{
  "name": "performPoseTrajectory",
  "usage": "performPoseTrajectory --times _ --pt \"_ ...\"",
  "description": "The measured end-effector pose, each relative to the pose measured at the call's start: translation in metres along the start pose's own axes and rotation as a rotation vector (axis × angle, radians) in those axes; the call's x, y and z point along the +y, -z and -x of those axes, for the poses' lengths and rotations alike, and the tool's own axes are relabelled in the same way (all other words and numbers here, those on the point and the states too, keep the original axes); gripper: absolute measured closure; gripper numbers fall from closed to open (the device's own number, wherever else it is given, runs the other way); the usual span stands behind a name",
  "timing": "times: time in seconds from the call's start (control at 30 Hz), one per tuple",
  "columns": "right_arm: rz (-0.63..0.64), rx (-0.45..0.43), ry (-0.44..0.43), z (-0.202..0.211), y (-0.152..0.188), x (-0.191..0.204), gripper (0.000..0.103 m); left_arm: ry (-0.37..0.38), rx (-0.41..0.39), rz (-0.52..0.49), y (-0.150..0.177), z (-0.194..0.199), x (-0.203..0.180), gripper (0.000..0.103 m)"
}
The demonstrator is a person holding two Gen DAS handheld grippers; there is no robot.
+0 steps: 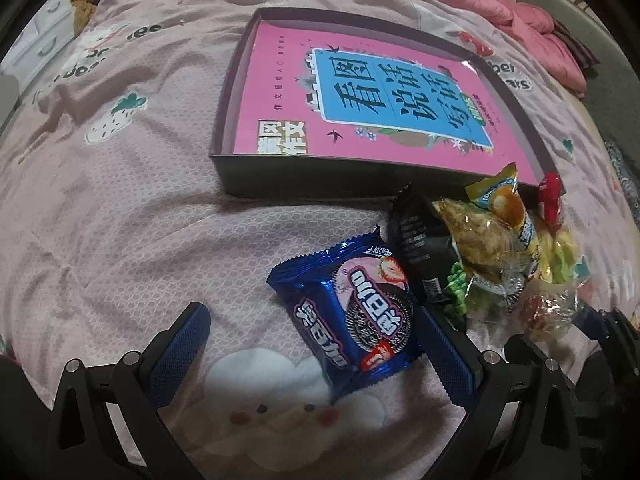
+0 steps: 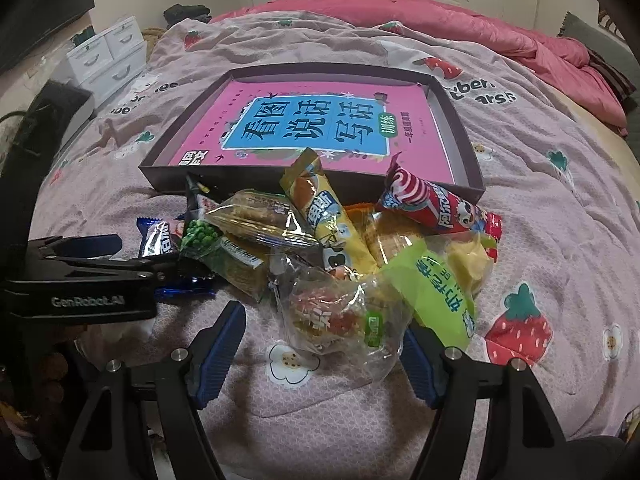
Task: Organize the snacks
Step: 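Grasp the blue cookie pack with the left gripper while the right gripper grasps the clear red-candy bag, then lift both held snacks and carry them over the pink workbook tray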
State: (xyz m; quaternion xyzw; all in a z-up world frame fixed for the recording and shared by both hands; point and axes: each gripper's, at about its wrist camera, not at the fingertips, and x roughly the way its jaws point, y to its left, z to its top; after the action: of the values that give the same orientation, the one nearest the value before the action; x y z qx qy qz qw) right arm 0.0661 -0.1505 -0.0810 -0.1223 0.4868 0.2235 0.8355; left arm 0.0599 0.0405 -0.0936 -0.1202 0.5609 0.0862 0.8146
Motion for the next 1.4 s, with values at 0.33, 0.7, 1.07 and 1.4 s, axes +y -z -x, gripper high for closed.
performPoseTrajectory --times 0.33,0.7,1.07,1.4 --pt "0.016 -0.02 -0.027 -0.006 -0.003 0.002 0.058 0.047 -0.006 0.038 -0.006 -0.012 0.002 0.005" --pt "-0.048 -0.045 -0.12 0.001 -0.003 -0.013 0.065 0.188 -0.044 0.074 -0.008 -0.001 0.01 0.054" --pt "-0.11 -0.098 -0.163 0.015 -0.003 -0.028 0.066 0.27 -0.054 0.087 -0.004 0.01 0.02 0.069" --pt "-0.111 -0.106 -0.16 0.017 -0.003 -0.029 0.066 0.446 0.035 0.182 0.006 -0.007 0.027 0.071"
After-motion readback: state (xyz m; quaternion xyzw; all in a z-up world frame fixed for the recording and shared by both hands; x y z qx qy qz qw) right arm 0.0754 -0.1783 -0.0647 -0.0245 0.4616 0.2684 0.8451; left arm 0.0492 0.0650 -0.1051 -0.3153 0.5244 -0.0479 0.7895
